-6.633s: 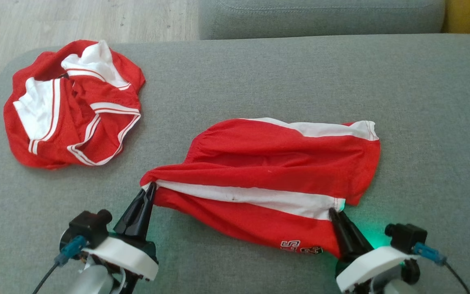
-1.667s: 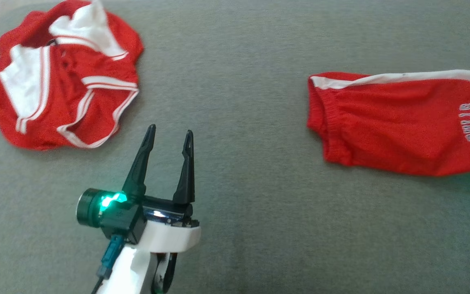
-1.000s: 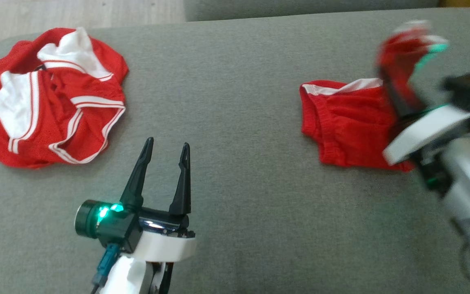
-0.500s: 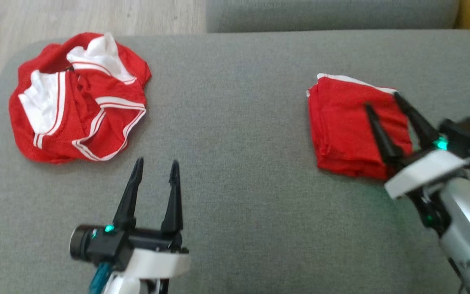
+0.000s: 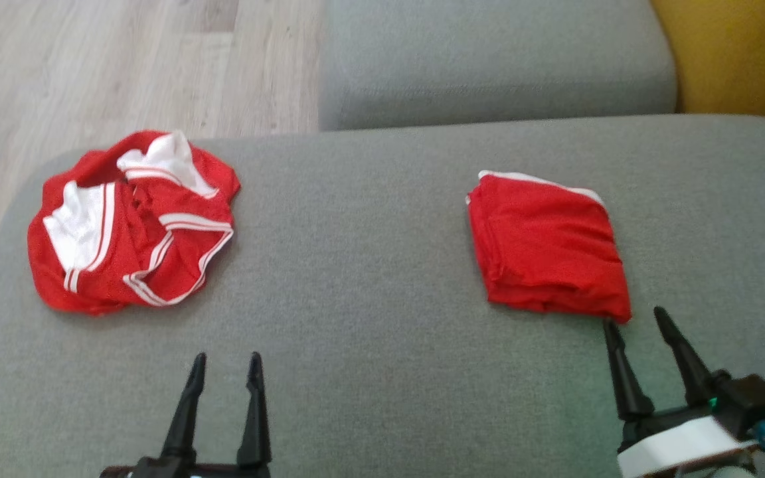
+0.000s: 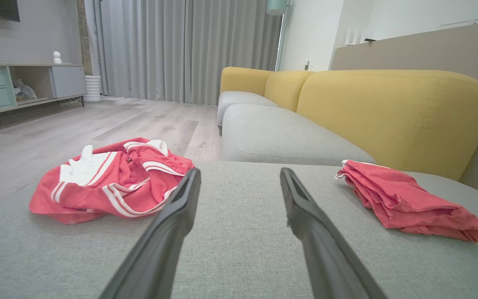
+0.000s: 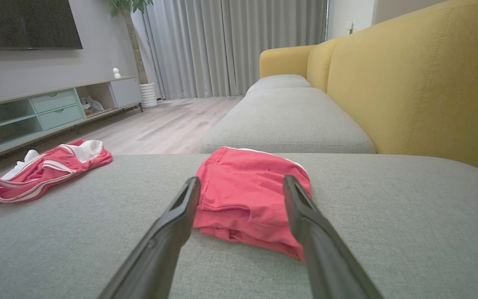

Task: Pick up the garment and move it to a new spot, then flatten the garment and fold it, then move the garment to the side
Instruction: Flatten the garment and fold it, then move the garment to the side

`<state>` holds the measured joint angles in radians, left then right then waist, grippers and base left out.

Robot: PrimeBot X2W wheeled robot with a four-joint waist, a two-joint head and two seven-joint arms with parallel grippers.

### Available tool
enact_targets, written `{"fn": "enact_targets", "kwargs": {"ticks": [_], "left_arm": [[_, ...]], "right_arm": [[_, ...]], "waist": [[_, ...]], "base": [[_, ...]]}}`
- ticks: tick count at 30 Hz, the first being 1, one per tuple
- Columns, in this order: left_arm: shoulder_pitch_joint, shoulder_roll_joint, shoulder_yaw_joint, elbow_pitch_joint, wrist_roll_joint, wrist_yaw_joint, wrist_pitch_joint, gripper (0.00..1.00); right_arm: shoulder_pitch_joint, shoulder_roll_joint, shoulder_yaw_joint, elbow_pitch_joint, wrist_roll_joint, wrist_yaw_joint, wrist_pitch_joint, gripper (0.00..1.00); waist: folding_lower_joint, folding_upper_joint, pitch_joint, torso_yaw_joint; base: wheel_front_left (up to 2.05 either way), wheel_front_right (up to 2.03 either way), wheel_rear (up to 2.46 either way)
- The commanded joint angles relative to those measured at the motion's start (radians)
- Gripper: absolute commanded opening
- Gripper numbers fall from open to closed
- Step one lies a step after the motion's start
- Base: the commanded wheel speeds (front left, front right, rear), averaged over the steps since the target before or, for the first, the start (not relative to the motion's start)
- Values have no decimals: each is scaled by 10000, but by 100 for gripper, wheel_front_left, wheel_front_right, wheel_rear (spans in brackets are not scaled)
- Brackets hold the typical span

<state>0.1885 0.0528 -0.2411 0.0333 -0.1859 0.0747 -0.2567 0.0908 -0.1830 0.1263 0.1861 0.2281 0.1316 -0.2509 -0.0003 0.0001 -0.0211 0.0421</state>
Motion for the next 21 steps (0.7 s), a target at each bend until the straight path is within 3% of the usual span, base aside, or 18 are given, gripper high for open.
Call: {"fn": "enact_targets", "kwargs": {"ticks": [1,8,21], "left_arm": [[-282,-26,454,-393,35,5,-51,100],[-112,-26,838,-351,80,-30,-51,100],[55,-26,1006,-71,2,-24,-51,100]], "right_arm": [[-243,10,127,-430,-193,-9,-107,100],[-37,427,217,-411,-610,-9,-108,100],[-60,550,279,-271,-725,-9,-108,100]], "waist": [[3,-1,-182,-112],[3,-1,-288,-307],[3,-1,-413,-420]], "base": [[0,0,0],[0,0,0],[0,0,0]]}}
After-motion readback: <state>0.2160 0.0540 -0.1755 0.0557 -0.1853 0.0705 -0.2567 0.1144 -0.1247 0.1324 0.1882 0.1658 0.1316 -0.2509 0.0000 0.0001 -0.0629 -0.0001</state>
